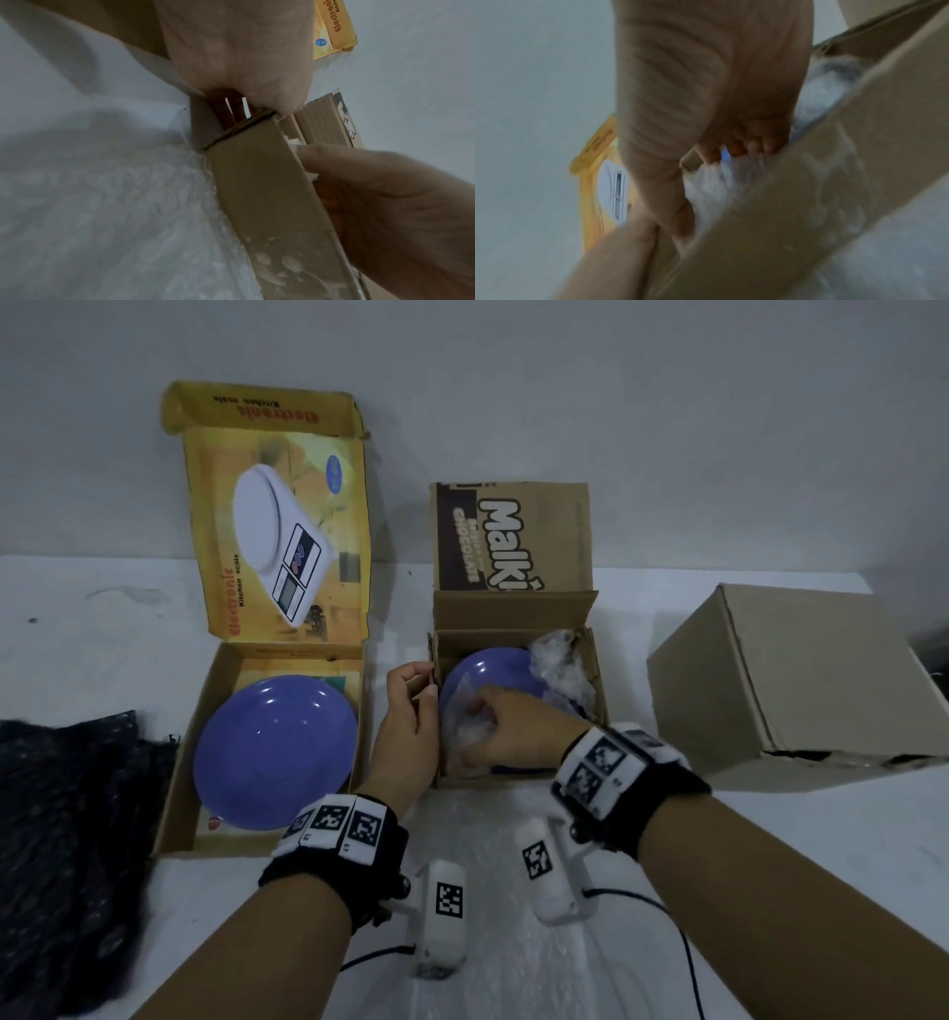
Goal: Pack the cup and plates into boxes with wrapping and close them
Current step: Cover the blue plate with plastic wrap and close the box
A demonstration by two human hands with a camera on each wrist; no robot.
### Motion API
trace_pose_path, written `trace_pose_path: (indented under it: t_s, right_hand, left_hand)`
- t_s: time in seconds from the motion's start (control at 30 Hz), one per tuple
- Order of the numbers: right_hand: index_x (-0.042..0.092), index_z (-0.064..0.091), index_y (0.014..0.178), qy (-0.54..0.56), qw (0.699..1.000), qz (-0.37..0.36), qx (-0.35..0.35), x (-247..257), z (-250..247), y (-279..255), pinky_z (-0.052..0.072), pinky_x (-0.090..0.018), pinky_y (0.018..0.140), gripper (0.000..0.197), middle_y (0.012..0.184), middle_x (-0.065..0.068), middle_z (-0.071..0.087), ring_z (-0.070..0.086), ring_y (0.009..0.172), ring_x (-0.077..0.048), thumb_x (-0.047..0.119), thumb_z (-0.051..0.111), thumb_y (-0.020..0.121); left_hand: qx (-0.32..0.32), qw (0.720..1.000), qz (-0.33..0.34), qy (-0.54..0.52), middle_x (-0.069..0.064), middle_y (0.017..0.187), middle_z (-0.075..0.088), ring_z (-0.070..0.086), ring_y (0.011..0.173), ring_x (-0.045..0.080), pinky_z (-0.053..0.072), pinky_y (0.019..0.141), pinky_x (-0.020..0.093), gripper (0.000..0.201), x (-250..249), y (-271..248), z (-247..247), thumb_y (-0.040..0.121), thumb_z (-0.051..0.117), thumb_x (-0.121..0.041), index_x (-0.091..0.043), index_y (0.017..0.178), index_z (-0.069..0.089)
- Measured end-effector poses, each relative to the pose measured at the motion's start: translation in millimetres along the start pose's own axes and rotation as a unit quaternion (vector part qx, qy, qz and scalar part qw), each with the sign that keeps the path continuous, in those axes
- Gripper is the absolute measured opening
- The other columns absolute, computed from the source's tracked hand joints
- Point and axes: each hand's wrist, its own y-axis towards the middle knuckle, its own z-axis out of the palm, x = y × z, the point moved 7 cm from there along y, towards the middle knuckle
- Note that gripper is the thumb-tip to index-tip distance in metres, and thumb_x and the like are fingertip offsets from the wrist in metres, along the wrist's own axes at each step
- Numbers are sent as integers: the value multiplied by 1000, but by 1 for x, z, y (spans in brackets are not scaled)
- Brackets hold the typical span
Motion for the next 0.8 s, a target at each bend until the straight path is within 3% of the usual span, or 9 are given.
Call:
trace_pose_path:
  t_s: [0.1,0.2,0.33,0.43,0.53,0.6,0.67,0.73,0.8]
  right_hand:
    - [18,42,137,4,999,-2,38,-5,-3,-3,43,-30,97,72,128,-2,52,51,114,-20,29,77,75]
    - [17,44,135,-22,999,-3,-37,-4,1,2,44,-29,92,71,124,-3,54,54,113,-23,35,77,74]
    - [12,39,136,-54,994,-6,-94,2,9,8,45,-36,97,69,128,-11,51,53,114,-27,35,70,78]
    - [14,39,136,-92,991,-8,-96,3,8,9,47,-36,94,72,127,-8,53,55,113,-27,41,70,76]
    - [16,45,131,-98,993,-12,-61,3,4,8,45,-32,93,59,123,-8,56,55,113,-27,42,65,82]
    - [16,46,132,-81,996,-9,-29,1,5,8,43,-29,90,59,126,-8,55,55,112,-26,39,68,82]
    - [17,41,136,-94,995,-5,-39,-1,7,8,45,-34,95,65,131,-9,51,51,115,-28,40,68,81]
    - [18,34,140,-104,993,7,-54,-2,10,7,41,-39,100,70,135,-12,44,44,122,-32,40,66,83]
    - [16,31,142,-98,993,10,-60,-2,12,6,39,-39,102,70,138,-13,40,40,125,-33,41,64,84]
  left_hand:
    - [-4,1000,-1,6,-20,103,51,55,92,-1,50,87,37,20,1,0,0,101,36,-17,-25,118,39]
    - [-6,1000,5,7,-16,103,51,55,94,4,50,90,41,20,1,-1,0,101,36,-16,-24,119,39]
    - [-2,1000,6,11,-13,104,52,56,96,10,49,90,43,20,-1,-2,-1,101,35,-17,-22,120,38]
    - [2,1000,0,3,-5,106,54,58,98,16,50,90,45,22,-2,-2,0,101,35,-20,-21,123,39]
    - [8,1000,-8,0,-5,104,55,59,100,22,51,88,47,22,-3,-3,0,101,35,-18,-22,123,38]
    - [8,1000,-14,-3,-1,109,56,59,104,23,50,90,49,23,-3,-3,-1,101,36,-22,-27,123,37]
    - [10,1000,-23,-11,2,120,57,58,111,21,48,95,50,29,-1,-4,-1,97,36,-34,-36,126,37]
    - [19,999,-24,-9,-1,126,56,55,116,18,46,98,50,32,0,-4,-1,93,36,-42,-50,123,38]
    - [29,999,-23,-3,-6,126,56,54,118,15,45,100,49,32,-1,-3,-1,92,36,-41,-52,123,39]
